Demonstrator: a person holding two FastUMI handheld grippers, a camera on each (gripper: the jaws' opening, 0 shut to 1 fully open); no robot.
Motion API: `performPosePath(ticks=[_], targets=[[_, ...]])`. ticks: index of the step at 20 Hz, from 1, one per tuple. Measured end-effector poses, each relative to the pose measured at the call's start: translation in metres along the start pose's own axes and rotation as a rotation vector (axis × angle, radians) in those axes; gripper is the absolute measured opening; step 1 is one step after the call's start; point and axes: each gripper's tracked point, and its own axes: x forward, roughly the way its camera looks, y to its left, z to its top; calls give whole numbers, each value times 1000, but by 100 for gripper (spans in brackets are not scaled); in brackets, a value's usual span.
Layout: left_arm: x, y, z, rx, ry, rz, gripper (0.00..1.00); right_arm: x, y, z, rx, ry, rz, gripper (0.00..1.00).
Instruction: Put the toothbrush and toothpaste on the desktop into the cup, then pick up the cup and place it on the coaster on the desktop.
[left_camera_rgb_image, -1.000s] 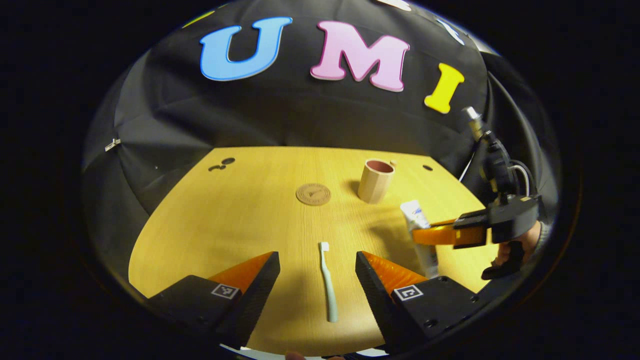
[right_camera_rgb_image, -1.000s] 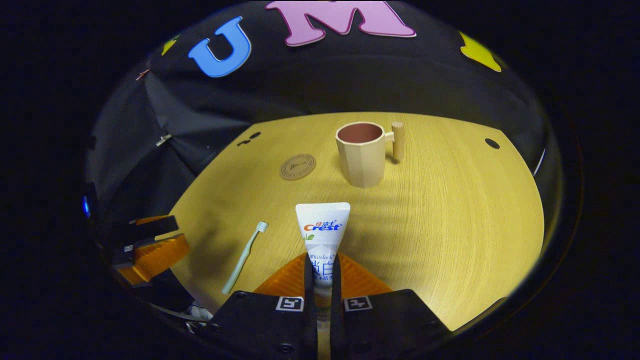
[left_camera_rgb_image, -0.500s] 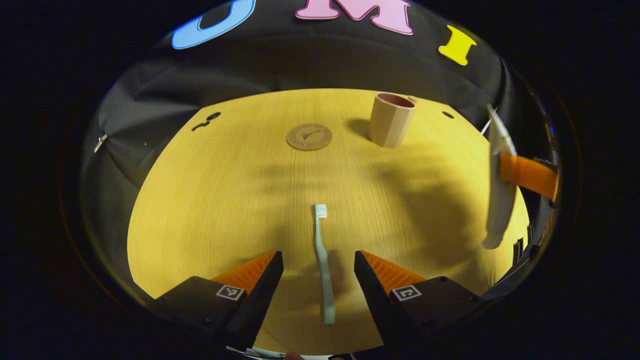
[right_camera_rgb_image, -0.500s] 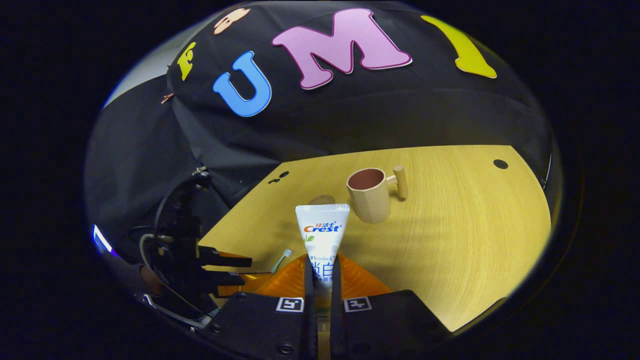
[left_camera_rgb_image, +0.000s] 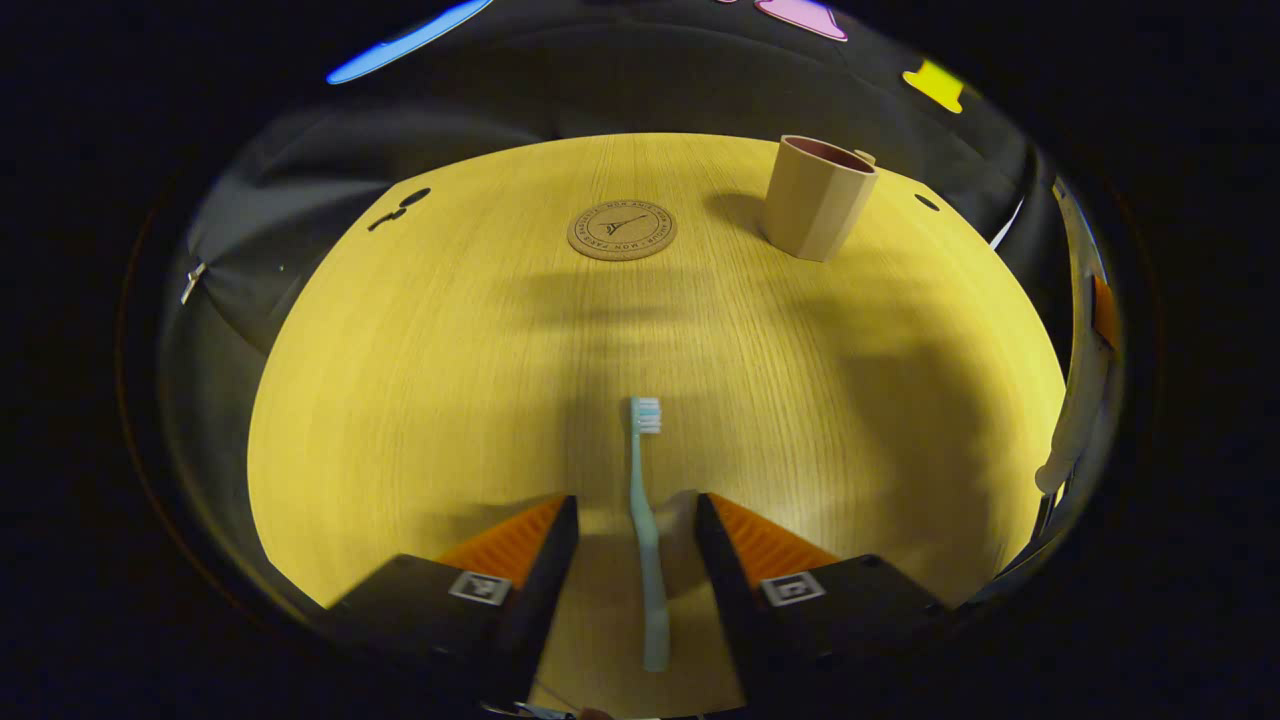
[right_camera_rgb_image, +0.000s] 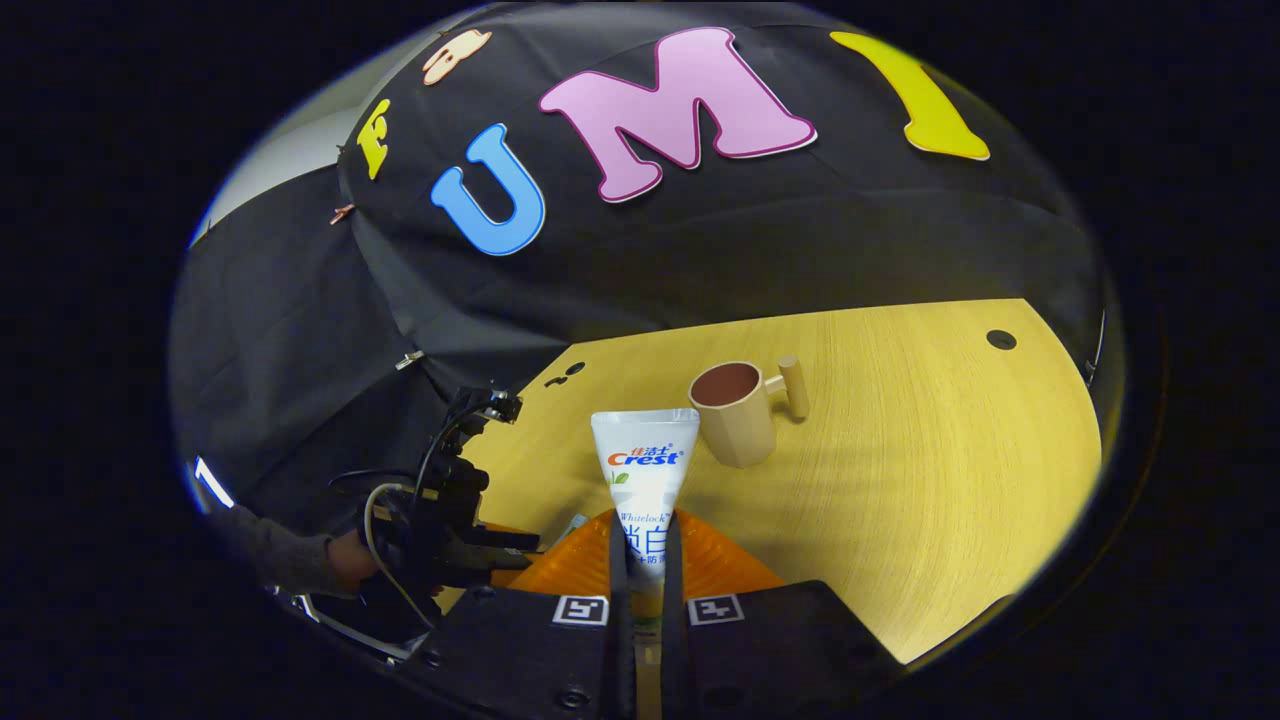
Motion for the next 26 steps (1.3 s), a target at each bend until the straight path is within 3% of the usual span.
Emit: performPosePath(ticks=[3, 6, 12, 18, 26], targets=[[1, 5, -5, 5, 25, 25, 20, 0, -5, 3, 13, -9, -7, 14], [-1, 1, 0, 24, 11, -17, 9, -1, -6, 6, 14, -21, -12, 14], [-21, -16, 27, -12, -149, -130, 6, -5, -2, 20, 47, -70, -11, 14], [-87, -50, 91, -145, -411, -282, 6, -10, 9, 63, 55, -171, -4, 14], [-153, -74, 150, -246, -662, -420, 6, 27, 2, 163, 71, -362, 41, 13]])
